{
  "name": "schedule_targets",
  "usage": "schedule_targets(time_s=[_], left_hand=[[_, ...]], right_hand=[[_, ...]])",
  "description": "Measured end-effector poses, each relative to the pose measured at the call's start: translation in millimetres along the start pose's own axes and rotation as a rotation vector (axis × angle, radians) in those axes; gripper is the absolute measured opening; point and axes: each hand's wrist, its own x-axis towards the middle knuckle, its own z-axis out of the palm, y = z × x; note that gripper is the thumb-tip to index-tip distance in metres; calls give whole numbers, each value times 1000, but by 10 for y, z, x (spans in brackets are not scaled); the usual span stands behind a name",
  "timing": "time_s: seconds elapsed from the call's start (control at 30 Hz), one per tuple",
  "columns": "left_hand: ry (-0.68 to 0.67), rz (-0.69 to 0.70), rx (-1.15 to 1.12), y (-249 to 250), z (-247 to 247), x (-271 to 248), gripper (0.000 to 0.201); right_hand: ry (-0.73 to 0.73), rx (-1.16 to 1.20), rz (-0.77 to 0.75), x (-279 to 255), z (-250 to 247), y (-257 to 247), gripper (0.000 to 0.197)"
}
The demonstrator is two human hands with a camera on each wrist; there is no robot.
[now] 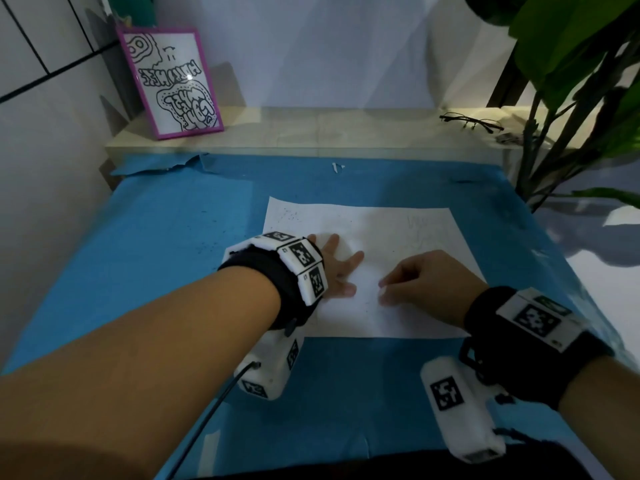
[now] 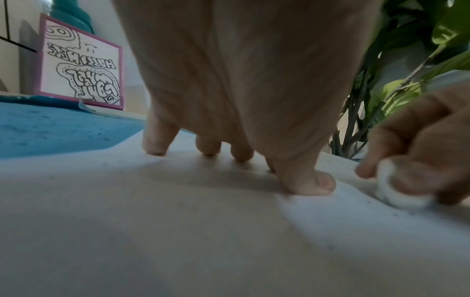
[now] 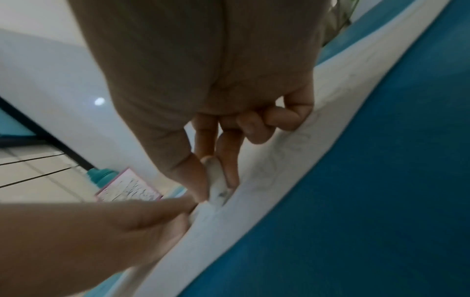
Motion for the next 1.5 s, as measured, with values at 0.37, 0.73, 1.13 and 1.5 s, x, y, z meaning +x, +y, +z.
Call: schedule_targets(time_s=[0.37,0.73,1.13,1.5], left_hand=[[29,83,-26,57,-53,-201,62],[56,-174,-56,-76,58,-325,63],[19,35,-63,-142,-293,-217,66],[-55,126,-72,9,-20,150,111]], right_hand=[[260,529,78,11,56,261,6],[266,620,72,77,58,371,4],[243,527,31,51,150,299,4],[34,190,-21,167,72,70,7]])
